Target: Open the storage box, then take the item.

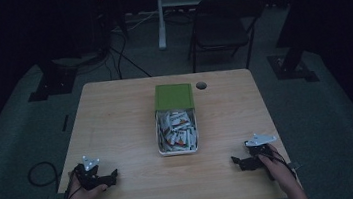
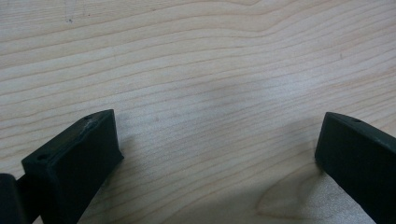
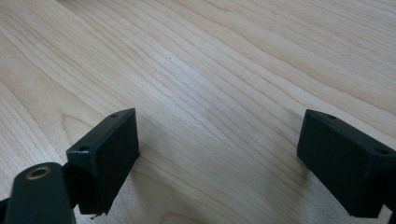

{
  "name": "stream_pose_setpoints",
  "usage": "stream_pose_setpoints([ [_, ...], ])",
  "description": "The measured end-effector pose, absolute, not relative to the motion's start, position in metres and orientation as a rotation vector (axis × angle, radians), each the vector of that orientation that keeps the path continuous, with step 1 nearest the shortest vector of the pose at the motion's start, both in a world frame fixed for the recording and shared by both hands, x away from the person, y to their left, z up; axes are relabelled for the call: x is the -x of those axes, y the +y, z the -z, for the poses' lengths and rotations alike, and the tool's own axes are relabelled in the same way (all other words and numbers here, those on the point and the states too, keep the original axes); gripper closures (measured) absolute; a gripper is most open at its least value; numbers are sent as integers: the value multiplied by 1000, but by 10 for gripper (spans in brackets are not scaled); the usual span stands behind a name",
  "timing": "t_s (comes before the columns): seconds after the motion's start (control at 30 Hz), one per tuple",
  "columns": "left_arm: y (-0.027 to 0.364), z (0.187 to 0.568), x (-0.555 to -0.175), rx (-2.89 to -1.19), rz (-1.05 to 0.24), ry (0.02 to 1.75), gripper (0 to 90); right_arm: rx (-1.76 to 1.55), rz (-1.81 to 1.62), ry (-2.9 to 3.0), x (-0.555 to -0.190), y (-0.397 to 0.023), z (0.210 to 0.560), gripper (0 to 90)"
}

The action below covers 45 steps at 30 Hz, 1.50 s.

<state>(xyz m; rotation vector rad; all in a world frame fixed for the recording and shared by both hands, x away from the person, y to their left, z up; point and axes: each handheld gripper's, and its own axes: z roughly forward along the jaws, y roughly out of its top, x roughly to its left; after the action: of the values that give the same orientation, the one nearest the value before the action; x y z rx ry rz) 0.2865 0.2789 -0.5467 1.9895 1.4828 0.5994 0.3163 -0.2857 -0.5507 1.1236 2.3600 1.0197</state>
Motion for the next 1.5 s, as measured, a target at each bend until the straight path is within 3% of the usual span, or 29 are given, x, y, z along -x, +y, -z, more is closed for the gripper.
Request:
stream_pose_setpoints([
  [0.9,281,537,-285,-1994,-598,1436,3,-1126,-1018,2358,-316,-286,551,122],
  [1.5,255,511,-294,-2022,-571,1333,10,-1126,-1018,2358,-316,-286,551,123],
])
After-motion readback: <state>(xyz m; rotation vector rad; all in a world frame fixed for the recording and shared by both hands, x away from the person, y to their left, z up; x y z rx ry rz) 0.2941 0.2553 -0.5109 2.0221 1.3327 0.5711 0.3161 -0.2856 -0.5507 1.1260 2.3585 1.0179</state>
